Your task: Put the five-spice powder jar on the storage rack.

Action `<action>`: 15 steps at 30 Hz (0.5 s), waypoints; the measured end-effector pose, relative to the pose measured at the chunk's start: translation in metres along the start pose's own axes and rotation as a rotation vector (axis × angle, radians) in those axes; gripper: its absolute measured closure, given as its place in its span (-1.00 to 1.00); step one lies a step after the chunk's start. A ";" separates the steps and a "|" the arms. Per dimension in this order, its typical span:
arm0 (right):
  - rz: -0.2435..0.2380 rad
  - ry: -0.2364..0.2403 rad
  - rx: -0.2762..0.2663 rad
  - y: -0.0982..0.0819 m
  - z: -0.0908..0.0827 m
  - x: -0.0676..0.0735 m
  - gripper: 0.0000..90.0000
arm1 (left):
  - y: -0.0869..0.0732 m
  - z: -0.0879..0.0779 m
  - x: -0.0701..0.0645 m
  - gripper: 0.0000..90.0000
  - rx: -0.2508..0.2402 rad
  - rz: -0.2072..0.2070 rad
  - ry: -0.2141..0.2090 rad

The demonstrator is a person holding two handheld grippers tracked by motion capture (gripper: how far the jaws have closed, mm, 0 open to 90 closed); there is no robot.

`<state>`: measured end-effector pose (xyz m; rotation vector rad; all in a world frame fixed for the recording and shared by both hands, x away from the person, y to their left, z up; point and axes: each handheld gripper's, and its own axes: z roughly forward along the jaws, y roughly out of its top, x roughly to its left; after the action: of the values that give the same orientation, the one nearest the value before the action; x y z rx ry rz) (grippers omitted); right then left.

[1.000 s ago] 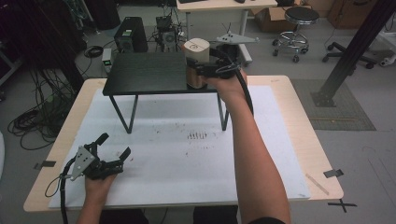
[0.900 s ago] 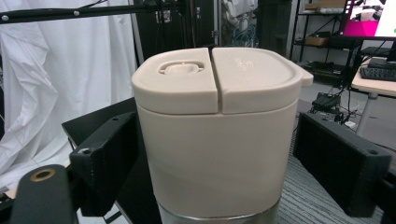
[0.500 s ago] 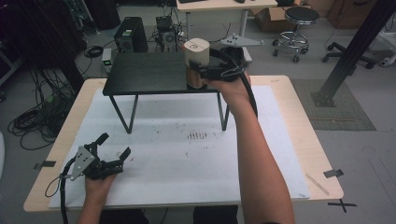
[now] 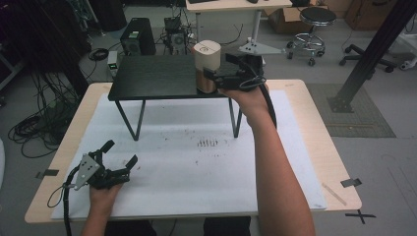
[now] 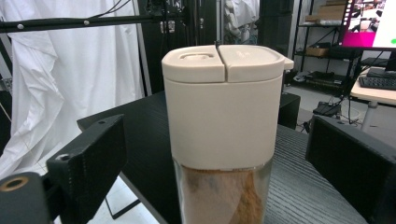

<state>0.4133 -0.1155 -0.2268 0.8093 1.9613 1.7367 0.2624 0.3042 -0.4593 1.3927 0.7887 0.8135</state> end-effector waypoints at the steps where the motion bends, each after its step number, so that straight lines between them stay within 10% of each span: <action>1: -0.003 0.001 -0.001 -0.001 -0.001 0.000 -0.88 | 0.000 0.000 0.000 -0.99 0.000 0.000 0.000; 15: -0.030 0.041 -0.022 -0.016 -0.022 0.006 -1.00 | 0.000 0.000 0.000 -0.99 0.001 -0.001 -0.001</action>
<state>0.3920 -0.1289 -0.2385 0.7389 1.9675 1.7680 0.2627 0.3043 -0.4593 1.3935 0.7896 0.8117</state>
